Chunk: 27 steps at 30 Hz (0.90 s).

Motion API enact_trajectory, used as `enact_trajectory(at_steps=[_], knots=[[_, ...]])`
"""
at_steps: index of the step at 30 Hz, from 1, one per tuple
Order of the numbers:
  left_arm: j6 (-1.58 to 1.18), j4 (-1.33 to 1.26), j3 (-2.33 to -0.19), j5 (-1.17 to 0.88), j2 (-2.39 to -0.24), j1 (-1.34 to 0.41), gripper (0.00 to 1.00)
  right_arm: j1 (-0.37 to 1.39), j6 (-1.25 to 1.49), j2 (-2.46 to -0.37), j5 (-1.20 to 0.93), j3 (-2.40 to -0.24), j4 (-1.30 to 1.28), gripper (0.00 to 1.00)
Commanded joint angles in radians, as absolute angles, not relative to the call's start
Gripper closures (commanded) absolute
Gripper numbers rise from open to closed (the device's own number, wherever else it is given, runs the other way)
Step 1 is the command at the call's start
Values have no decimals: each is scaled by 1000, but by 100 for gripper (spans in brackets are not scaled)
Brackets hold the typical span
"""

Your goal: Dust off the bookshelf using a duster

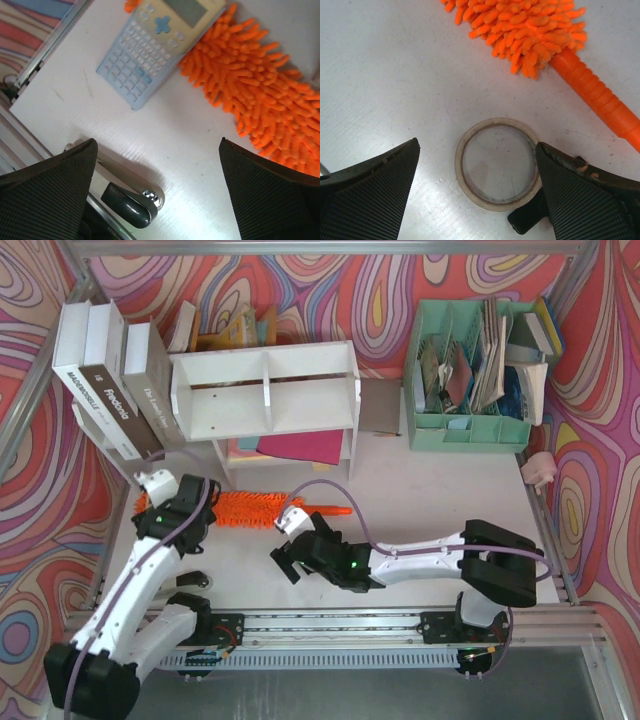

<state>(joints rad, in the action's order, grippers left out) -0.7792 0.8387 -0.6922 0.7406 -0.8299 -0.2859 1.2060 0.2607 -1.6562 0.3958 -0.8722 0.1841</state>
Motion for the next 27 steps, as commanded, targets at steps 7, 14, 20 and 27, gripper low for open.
enact_trajectory(at_steps=[7, 14, 20, 27], knots=[[-409, 918, -954, 559, -1021, -269, 2, 1213, 223, -1523, 439, -734, 345, 11], [-222, 943, -1038, 591, -1116, -248, 2, 1212, 180, -1435, 427, -654, 426, 10], [-74, 861, -969, 505, -1084, -153, 2, 1206, 161, -1386, 432, -599, 473, 8], [85, 674, -831, 256, -1043, -21, 2, 1199, 158, -1361, 424, -569, 506, 8]])
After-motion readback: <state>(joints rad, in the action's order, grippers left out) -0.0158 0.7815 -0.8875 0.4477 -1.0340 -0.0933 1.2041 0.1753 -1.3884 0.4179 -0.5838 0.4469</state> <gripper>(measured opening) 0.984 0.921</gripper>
